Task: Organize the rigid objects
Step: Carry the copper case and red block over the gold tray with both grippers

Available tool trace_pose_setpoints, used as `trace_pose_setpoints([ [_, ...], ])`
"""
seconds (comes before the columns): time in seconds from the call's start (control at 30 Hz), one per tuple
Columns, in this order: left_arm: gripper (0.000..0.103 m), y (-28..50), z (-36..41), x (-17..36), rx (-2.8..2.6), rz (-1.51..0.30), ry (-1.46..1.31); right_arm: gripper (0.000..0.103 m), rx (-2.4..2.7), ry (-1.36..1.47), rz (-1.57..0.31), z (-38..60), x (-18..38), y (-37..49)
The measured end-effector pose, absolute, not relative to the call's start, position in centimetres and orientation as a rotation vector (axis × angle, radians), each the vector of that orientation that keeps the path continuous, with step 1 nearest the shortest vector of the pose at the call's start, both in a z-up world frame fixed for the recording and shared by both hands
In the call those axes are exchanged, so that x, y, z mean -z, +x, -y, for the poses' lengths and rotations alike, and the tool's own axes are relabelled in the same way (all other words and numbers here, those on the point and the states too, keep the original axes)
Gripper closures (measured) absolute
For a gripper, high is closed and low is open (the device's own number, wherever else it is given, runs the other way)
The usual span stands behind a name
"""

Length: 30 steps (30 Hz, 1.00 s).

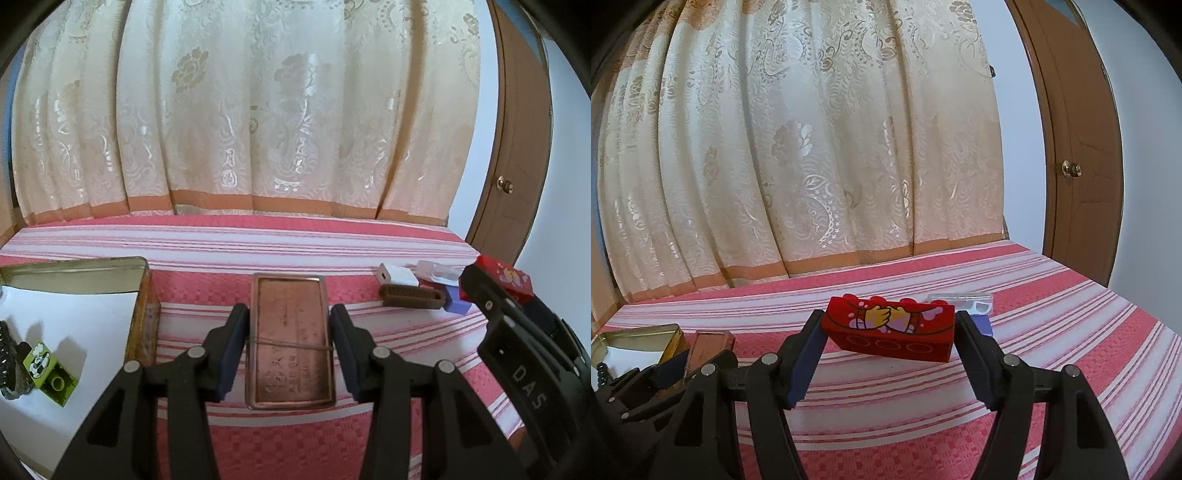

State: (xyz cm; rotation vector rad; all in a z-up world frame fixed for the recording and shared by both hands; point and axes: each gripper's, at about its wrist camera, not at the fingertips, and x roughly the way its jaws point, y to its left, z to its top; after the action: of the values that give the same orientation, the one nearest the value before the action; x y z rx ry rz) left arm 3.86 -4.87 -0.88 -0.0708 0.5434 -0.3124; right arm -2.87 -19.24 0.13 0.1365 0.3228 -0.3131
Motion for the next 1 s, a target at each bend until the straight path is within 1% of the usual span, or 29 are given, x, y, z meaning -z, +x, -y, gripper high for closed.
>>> trace_pose_setpoints([
  [0.47,0.058,2.0,3.8,0.5,0.335,-0.500,-0.062,0.032,0.309,0.131,-0.312,17.9,-0.3,-3.7],
  [1.0,0.058,-0.4,-0.6,-1.0,0.302,-0.444,-0.094,0.032,0.236,0.152,-0.319,14.0,-0.7,-3.7],
])
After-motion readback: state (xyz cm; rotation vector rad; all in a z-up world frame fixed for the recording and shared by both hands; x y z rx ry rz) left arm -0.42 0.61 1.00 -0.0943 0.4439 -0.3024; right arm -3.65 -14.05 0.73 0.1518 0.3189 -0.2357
